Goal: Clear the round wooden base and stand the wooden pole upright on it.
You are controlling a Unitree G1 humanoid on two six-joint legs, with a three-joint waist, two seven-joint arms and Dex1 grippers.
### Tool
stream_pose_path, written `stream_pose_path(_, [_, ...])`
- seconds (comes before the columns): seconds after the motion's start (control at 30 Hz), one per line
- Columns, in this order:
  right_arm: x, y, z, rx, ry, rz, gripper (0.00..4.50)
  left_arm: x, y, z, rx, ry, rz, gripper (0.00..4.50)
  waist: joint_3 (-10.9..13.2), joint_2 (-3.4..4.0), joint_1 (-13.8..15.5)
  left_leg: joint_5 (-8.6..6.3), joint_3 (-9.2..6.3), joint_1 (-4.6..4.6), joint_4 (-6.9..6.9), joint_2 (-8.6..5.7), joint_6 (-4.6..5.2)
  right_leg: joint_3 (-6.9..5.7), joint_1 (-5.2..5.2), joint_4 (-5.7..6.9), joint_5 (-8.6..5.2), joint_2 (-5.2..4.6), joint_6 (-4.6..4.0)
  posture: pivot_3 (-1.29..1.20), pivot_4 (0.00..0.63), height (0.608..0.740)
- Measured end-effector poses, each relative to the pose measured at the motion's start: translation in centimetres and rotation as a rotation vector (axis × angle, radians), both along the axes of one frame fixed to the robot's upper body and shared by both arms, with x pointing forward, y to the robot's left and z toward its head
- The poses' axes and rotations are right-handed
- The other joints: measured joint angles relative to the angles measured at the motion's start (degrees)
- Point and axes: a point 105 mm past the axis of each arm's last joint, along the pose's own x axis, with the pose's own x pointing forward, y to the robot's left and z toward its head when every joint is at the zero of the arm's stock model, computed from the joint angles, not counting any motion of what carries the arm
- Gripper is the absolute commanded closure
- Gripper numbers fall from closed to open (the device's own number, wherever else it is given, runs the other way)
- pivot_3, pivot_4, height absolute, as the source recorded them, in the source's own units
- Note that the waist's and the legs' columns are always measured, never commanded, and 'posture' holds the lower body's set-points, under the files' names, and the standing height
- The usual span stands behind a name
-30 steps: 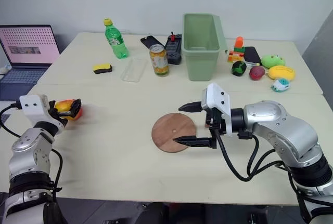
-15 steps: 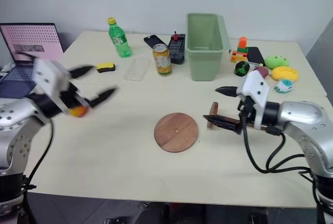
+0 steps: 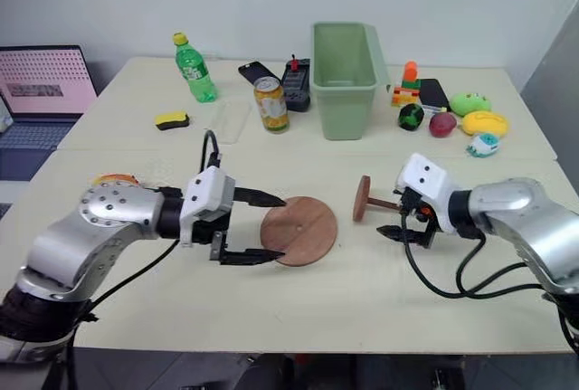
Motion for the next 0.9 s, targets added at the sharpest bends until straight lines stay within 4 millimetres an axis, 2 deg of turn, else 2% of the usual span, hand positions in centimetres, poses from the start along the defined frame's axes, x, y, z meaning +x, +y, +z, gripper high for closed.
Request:
stream_pose_path(0.2, [3.7,-0.2,-1.2,-0.183,0.088,0.023,0.0,0.2,-1.6,-0.7,0.013,-0.044,-0.041,0.01,0.01,0.02,-0.04,0.0,0.01,0.02,0.01,-0.04,-0.01,0.0,-0.01,-0.01,0.0,-0.03,0.0,0.0,0.15,0.74])
stream_pose_path(0.27, [4.4,-0.4,-1.9,-0.245,0.134,0.046,0.0,0.2,-2.1,-0.9,0.0,-0.043,-0.05,0.01,0.01,0.01,-0.04,0.01,0.01,0.0,0.01,-0.04,-0.01,-0.01,-0.03,-0.01,0.0,-0.04,0.0,0.0,0.15,0.74])
stream_pose_path(0.37, [5.1,-0.2,-2.7,-0.318,0.212,0.099,0.52,0.2,-2.4,-1.2,0.001,-0.055,-0.056,0.0,0.02,0.03,-0.05,0.01,0.0,0.0,0.01,-0.02,-0.01,-0.01,-0.05,-0.01,0.0,-0.12,0.0,0.0,0.15,0.74])
stream_pose_path(0.47, [5.3,-0.5,-3.2,-0.372,0.271,0.133,1.24,0.2,-2.3,-1.7,0.013,-0.054,-0.047,0.0,0.03,0.04,-0.05,0.01,-0.01,-0.01,0.01,-0.03,-0.02,-0.02,-0.06,-0.01,0.0,-0.17,0.0,0.0,0.15,0.74])
stream_pose_path(0.63, [5.9,-0.4,-2.5,-0.408,0.305,0.167,2.52,0.3,-2.5,-1.8,0.014,-0.079,-0.038,0.0,0.03,0.05,-0.05,0.02,-0.02,-0.01,0.02,-0.02,-0.03,-0.03,-0.06,0.0,0.0,-0.2,0.0,0.0,0.15,0.74])
stream_pose_path(0.9, [6.2,-0.4,-2.9,-0.42,0.335,0.172,4.25,0.5,-2.4,-2.3,0.039,-0.088,-0.023,0.0,0.04,0.06,-0.05,0.02,-0.02,-0.01,0.03,-0.02,-0.03,-0.03,-0.06,0.02,0.0,-0.23,0.0,0.0,0.15,0.74])
